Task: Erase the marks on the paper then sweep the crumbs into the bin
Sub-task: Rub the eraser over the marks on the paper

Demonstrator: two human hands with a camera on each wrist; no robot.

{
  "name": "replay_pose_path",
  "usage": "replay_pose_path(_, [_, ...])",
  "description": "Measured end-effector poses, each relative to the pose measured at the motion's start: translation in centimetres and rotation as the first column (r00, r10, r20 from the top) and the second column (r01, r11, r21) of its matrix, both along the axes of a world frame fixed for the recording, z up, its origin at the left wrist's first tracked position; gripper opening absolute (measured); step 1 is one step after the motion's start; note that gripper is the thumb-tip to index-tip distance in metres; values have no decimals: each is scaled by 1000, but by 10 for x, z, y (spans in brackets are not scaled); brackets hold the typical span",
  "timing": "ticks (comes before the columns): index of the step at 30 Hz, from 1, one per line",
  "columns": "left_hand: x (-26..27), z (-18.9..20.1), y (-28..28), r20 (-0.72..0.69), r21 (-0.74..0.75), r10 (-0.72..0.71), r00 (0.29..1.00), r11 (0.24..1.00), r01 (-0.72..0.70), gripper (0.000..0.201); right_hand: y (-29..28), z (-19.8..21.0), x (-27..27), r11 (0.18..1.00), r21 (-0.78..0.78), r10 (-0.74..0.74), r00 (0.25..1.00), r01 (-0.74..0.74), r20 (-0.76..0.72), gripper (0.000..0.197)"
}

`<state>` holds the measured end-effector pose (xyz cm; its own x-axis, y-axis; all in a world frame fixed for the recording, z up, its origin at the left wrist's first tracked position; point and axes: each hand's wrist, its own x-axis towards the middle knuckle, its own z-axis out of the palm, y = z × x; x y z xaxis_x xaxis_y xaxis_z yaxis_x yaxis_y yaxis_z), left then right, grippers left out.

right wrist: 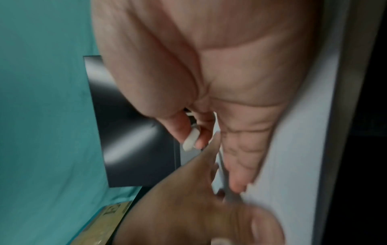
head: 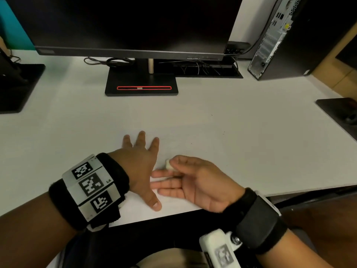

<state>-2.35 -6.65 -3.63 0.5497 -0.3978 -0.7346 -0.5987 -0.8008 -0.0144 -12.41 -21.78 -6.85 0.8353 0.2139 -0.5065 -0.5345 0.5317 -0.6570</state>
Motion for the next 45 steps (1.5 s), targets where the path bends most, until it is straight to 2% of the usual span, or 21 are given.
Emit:
replay_pose_path(3, [0,-1,2,0,2,2,1000,1000,-2,166,-38,-6,18,976,73,-201,976,206,-80,30])
replay_pose_path(5, [0,0,2,1,1,4,1000,1000,-4,166,-75,-5,33,873,52,-480,873,485,-81,42])
replay_pose_path(8, [0,0,1,10,9,2,1000,1000,-2,167,-101,9,36,696,17,-718,696,717,16,29])
replay_pose_path(10, [0,0,1,17,15,1,1000,1000,-2,167,-83,15,31,747,97,-663,748,658,31,22])
replay_pose_path(13, [-1,1,2,27,23,-8,1000,1000,7,164,-25,8,22,959,106,-265,964,265,-10,15])
replay_pose_path(14, [-2,2,2,25,24,-4,1000,1000,3,164,-11,3,22,993,52,-107,994,108,-33,18])
replay_pose_path(16, [-3,3,3,19,28,8,1000,1000,-8,164,-5,-3,32,1000,6,21,996,-21,-83,26])
replay_pose_path(17, [-3,4,2,21,35,2,1000,999,-3,164,-12,-4,41,1000,22,-12,994,14,-104,34])
replay_pose_path(19, [-2,4,2,17,40,0,1000,999,0,163,-37,-3,64,960,42,-270,957,276,-106,36])
replay_pose_path(21, [-2,4,2,6,33,10,1000,999,-10,164,-64,4,80,800,-11,-600,800,600,-20,24])
replay_pose_path(23, [-2,3,3,5,27,12,1000,1000,-12,165,-77,12,81,646,-84,-756,651,759,70,18])
replay_pose_path(25, [-1,3,3,5,28,11,1000,1000,-11,165,-66,17,72,700,-48,-709,702,712,74,16])
replay_pose_path(28, [-2,2,2,13,36,-1,1000,999,0,164,-28,12,56,955,-15,-296,955,296,-33,21])
replay_pose_path(30, [-1,1,3,21,28,0,1000,1000,-1,165,-18,5,55,999,-11,-53,992,52,-112,33])
replay_pose_path(32, [0,1,5,17,20,6,1000,1000,-7,165,-34,0,63,993,30,-109,987,113,-116,41])
replay_pose_path(34, [0,1,6,1,12,10,1000,1000,-10,166,-65,-3,76,920,31,-387,919,390,-73,31])
replay_pose_path(36, [-1,1,7,2,11,3,1000,1000,-3,166,-102,0,77,742,20,-670,742,670,-10,26])
replay_pose_path(38, [1,2,10,11,17,6,1000,1000,-6,167,-126,7,64,595,22,-803,593,804,51,26])
replay_pose_path(39, [3,1,9,12,13,10,1000,1000,-10,167,-134,12,54,590,35,-806,586,807,81,26])
replay_pose_path(42, [10,6,12,40,31,11,999,999,-13,167,-111,22,16,798,50,-603,795,600,65,28])
replay_pose_path(45, [11,3,12,44,39,14,999,999,-15,168,-76,9,-15,980,-35,-199,977,196,-76,10])
